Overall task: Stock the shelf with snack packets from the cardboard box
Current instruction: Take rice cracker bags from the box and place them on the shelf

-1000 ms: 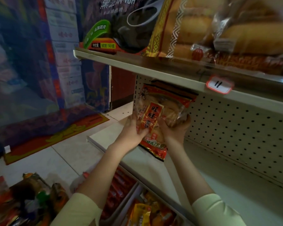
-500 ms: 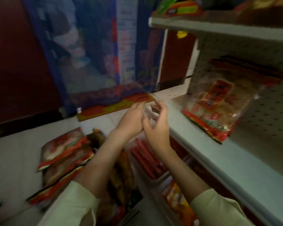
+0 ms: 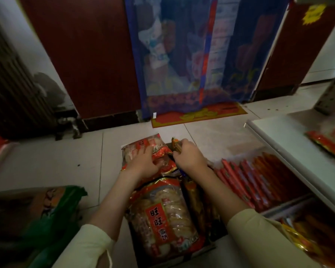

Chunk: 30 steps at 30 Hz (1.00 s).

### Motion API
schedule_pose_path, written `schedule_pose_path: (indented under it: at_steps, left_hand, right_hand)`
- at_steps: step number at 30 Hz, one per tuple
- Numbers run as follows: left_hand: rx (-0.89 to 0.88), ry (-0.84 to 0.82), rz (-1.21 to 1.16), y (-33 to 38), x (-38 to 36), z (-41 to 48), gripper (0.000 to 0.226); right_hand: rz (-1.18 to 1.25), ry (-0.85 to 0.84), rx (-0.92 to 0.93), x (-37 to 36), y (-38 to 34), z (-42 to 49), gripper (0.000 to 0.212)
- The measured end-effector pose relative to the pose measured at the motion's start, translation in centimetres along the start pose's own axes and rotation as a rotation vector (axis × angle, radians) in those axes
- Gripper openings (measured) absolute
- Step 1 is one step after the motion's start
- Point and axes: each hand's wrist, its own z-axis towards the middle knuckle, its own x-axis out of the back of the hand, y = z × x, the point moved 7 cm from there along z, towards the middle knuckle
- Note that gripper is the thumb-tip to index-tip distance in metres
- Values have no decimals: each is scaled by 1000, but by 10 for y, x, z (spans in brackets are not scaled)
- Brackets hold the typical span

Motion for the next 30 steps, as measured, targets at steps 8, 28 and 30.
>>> schedule_pose_path:
  at_steps: [8,28,30]
  left_hand:
    - [-4,-22,-5,0,-3,8,49]
    - [-316,684,198,25,59,-18,29]
    - [-403,831,143,35,76,-32,24]
  right_hand:
    - [334,-192,-182,-27,9,25,27]
    - [1214,-474,-501,-40,-10,11,49]
    - [1388,-560,-507,-33,-18,8,57]
